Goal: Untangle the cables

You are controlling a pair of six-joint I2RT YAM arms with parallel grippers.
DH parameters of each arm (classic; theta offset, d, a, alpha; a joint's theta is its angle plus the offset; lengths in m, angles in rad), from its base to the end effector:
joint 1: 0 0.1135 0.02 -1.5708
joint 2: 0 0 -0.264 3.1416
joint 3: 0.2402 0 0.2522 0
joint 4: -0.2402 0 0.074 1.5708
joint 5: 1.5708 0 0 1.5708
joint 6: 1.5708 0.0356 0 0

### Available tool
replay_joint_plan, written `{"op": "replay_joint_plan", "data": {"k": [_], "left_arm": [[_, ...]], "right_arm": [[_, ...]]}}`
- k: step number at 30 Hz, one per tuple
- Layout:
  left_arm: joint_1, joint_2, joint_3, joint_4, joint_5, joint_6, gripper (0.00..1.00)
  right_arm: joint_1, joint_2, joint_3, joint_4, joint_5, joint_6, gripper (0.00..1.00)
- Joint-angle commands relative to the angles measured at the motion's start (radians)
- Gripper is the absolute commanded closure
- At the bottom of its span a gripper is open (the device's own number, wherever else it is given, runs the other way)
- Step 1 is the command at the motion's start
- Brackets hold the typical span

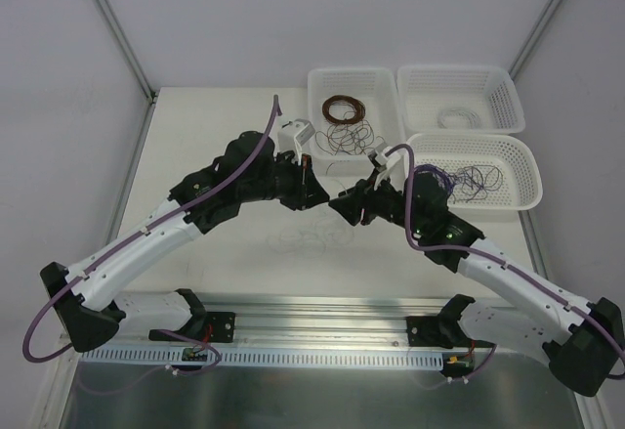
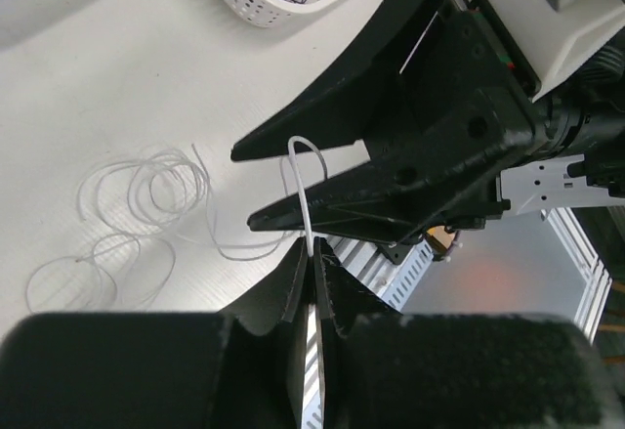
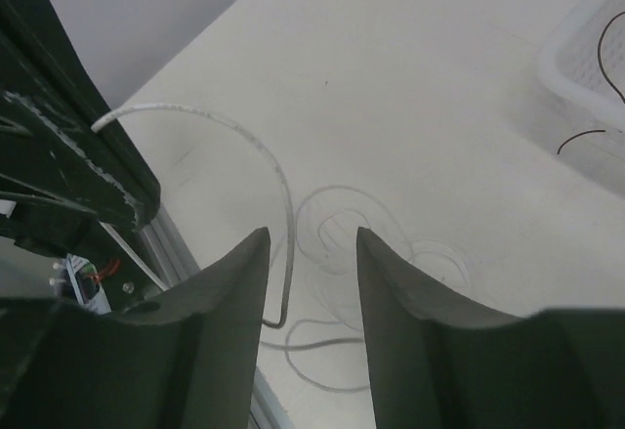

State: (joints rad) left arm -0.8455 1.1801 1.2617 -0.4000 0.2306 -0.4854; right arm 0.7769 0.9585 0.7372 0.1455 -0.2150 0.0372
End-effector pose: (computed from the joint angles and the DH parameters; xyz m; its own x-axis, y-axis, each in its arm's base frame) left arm 0.1677 -0.2014 0.4034 -0.5907 -0.0183 -0.8067 0.6748 0.5368 -0.5064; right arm 0.1579 0.1659 0.3261 -0.0851 -0.0327 -0.9958 -0.8340 0.5491 0.0532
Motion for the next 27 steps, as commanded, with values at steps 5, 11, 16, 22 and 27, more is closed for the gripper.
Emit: {"op": "replay_joint_plan", "data": {"k": [5,11,16,22,27], "left_arm": [[-0.01,-0.019,-0.047,0.03,-0.057,0.048,0.9],[-0.01,-0.053,-0.103,0.03,-0.217,0.027,0.5],[-0.009,-0.1,-0.16,0.03,-0.322,0.019,0.09],[-0.007,-0.181,-0.266,0.03,-0.45,0.015,0.01],[0.0,-0.22,-0.419,0.032,-0.513,-0.041,0.01]], "right_arm": [[0.004,-0.027,0.036,0.014,0.026,-0.023,0.95],[-0.002,-0.095,0.077,-0.141,0.16,-0.095,0.99],[-0.065,-0.102,0.18,-0.329,0.264,-0.151,0.99],[-0.238,-0.034,0.413,-0.483,0.328,-0.191,0.99],[-0.461,0.061,0.573,-0.492,0.345,-0.16,0.99]]}}
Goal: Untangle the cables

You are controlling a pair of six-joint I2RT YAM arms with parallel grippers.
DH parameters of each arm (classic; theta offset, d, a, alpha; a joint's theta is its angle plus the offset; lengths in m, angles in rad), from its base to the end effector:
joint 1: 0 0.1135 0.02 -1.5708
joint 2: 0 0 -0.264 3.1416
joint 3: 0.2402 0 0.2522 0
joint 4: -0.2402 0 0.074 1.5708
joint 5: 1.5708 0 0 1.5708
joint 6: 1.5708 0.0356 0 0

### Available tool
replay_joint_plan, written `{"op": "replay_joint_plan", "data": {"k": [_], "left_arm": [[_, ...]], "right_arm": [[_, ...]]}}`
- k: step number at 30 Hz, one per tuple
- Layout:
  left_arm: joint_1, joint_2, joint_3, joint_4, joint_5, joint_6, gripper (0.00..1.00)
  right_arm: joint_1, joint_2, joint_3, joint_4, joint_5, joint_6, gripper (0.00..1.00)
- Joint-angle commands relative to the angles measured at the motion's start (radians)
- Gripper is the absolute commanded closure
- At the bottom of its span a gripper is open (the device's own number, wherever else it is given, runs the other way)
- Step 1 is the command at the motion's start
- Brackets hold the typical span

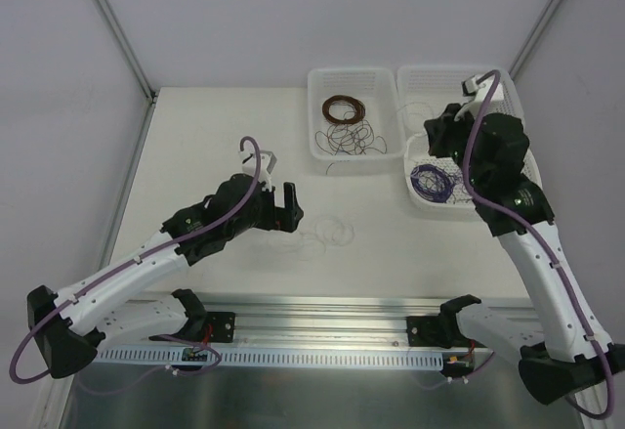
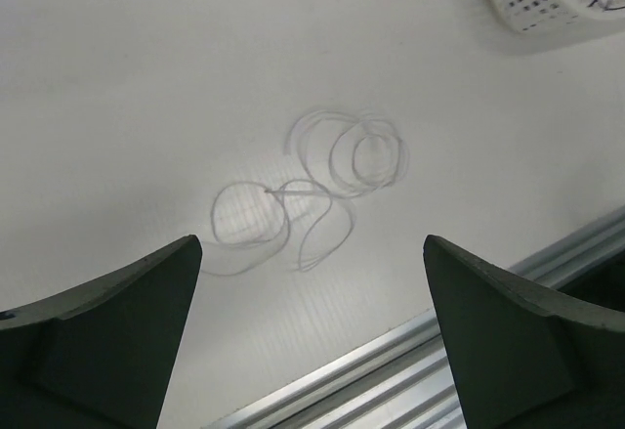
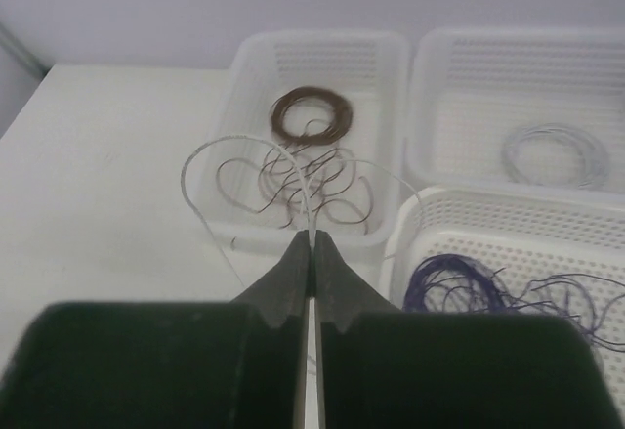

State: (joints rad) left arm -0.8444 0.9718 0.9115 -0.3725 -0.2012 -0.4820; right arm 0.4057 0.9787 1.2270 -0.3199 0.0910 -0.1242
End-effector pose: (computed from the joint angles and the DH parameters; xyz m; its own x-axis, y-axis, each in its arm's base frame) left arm 0.1502 -0.1583 0.3310 -0.5305 -0.0867 -0.8432 0.4132 0.8421 -0.3465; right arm 0.1892 0.0777 0.4431 -0.0269 -0.1458 -0.9890 -0.3155 0.9400 -0.1300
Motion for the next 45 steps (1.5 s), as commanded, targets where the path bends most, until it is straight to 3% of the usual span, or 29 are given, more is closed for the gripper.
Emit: {"op": "replay_joint_plan", "data": {"k": [1,7,14,19,21,22,25,26,30,37,45], "left_arm": [[0.001,-0.013,-0.113,0.003,-0.087,-0.073,0.01],[0.004,0.005,-0.22,0.004,-0.084,-0.193,0.01],[0.004,0.031,-0.243,0.013,-0.081,-0.25,0.01],[0.004,0.077,-0.227,0.033,-0.058,-0.262,0.01],[0.004,0.111,-0.217,0.038,-0.044,-0.259,0.01],[0.004,0.131,-0.208,0.04,-0.044,-0.256,0.01],[0.004,0.166,-0.192,0.044,-0.038,-0.245,0.01],[0.004,0.176,-0.192,0.046,-0.037,-0.241,0.01],[0.004,0.205,-0.183,0.049,-0.018,-0.231,0.01],[0.004,0.182,-0.204,0.058,0.014,-0.256,0.01],[0.004,0.119,-0.281,0.06,0.02,-0.32,0.01]], "right_arm": [[-0.123,0.082,0.126,-0.016,0.029,0.011,0.99],[-0.327,0.265,0.282,0.129,0.015,0.07,0.99],[-0.435,0.592,0.498,0.294,-0.007,0.083,0.99],[-0.47,0.895,0.709,0.301,-0.017,0.075,0.99],[-0.475,0.969,0.796,0.298,-0.013,0.071,0.88],[-0.476,1.033,0.816,0.295,-0.004,0.069,0.72],[-0.476,1.089,0.853,0.286,0.001,0.069,0.45],[-0.476,1.088,0.847,0.286,-0.002,0.072,0.35],[-0.475,1.026,0.76,0.3,-0.027,0.103,0.19],[-0.407,0.789,0.507,0.259,-0.082,0.12,0.1],[-0.257,0.505,0.25,-0.008,-0.152,0.172,0.09]]}}
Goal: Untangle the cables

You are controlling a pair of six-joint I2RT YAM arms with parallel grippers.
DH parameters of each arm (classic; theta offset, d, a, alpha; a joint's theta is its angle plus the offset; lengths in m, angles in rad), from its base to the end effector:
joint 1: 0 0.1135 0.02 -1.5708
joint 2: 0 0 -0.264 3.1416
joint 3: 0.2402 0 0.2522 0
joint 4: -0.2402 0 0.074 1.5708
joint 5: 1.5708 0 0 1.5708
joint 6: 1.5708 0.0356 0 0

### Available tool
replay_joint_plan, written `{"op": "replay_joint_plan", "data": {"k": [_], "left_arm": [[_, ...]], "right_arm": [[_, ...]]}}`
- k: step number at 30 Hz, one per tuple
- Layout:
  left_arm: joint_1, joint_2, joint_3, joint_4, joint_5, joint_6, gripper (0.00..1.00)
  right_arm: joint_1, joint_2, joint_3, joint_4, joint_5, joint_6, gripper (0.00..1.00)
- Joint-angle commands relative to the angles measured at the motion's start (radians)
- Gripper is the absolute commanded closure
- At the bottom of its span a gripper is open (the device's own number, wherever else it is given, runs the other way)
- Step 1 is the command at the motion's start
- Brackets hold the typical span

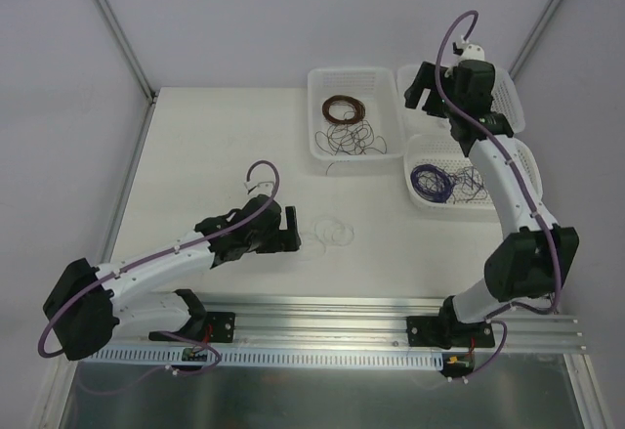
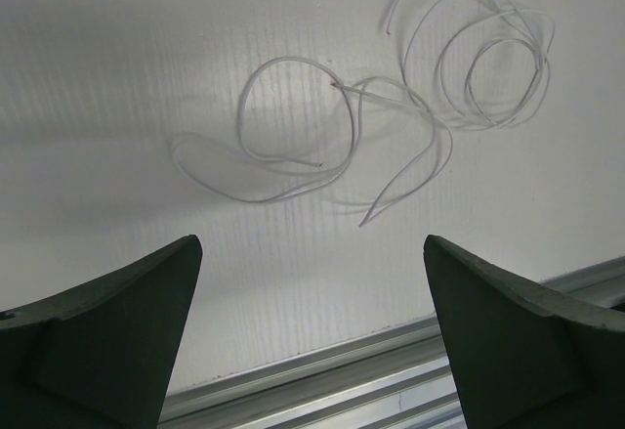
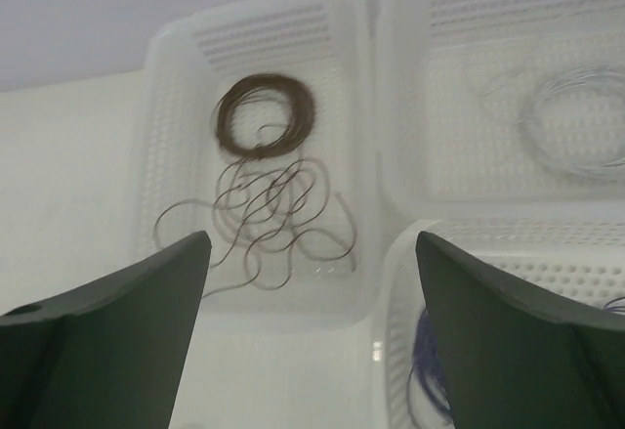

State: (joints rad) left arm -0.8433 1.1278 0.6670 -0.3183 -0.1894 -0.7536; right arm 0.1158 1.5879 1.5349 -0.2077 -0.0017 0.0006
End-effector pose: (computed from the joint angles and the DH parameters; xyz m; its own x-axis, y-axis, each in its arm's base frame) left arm 0.1583 -0.1677 0.2203 -0.7817 -0.1327 -0.6094 0.1502 0.9083 -0.3904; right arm 0.3757 0.0438 0.3961 -0.2561 -0.0292 -0.9662 -0.1170 0.9931 0.0010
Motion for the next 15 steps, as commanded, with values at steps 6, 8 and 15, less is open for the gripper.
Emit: {"op": "replay_joint_plan", "data": {"k": [6,8,15], "left_arm": [[0.003,-0.072,-0.064,0.005,0.011,-0.073,0.01],[0.003,-0.066,-0.058,0.005,0.002,-0.079,0.02],[-0.007,0.059,0.06,0.013,0.062,-0.035,0.12]], "right_arm": [[0.169,-0.284,-0.312,-0.233,-0.165,0.058,0.12],[0.231,-0.345,-0.422,-0.217,-0.184,0.079,0.13],[0.398,-0.524,-0.754,-0.049,-0.133,0.225,0.14]]}}
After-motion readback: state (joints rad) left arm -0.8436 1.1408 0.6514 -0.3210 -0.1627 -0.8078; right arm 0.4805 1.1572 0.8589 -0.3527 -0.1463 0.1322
